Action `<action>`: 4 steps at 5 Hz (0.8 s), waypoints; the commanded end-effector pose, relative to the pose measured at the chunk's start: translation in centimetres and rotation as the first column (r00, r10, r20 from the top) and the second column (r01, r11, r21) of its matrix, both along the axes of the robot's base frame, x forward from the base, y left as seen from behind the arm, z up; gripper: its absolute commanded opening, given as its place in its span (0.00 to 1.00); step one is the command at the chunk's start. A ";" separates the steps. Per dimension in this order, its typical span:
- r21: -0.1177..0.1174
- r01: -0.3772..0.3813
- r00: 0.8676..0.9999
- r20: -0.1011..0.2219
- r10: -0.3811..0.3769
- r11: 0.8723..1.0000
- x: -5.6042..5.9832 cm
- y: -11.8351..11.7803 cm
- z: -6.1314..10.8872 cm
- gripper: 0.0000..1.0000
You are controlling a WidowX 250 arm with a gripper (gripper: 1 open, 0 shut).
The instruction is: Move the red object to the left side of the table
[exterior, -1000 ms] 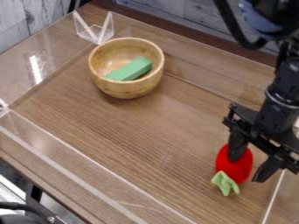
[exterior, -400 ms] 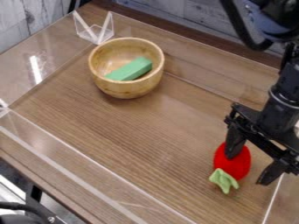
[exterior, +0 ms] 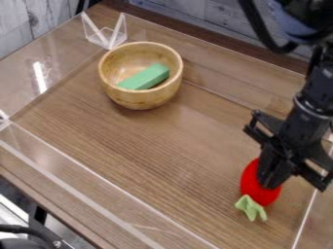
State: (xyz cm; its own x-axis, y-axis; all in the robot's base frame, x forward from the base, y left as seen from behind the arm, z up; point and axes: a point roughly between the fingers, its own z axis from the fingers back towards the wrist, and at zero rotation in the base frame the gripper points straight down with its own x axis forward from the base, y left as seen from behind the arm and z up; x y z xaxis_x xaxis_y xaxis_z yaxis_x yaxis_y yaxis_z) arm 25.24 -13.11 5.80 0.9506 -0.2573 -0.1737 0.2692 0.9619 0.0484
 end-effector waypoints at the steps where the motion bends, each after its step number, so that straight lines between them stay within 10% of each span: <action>1: -0.001 -0.045 0.989 0.140 0.045 0.999 1.0 1.7 5.2 0.00; 2: 0.014 -0.068 0.974 0.217 0.063 0.998 0.8 5.5 7.8 0.00; 3: -0.008 0.043 0.977 0.209 -0.040 0.999 -0.8 4.5 6.0 1.00; 4: -0.021 0.102 0.975 0.200 -0.095 0.995 -1.4 2.5 4.8 1.00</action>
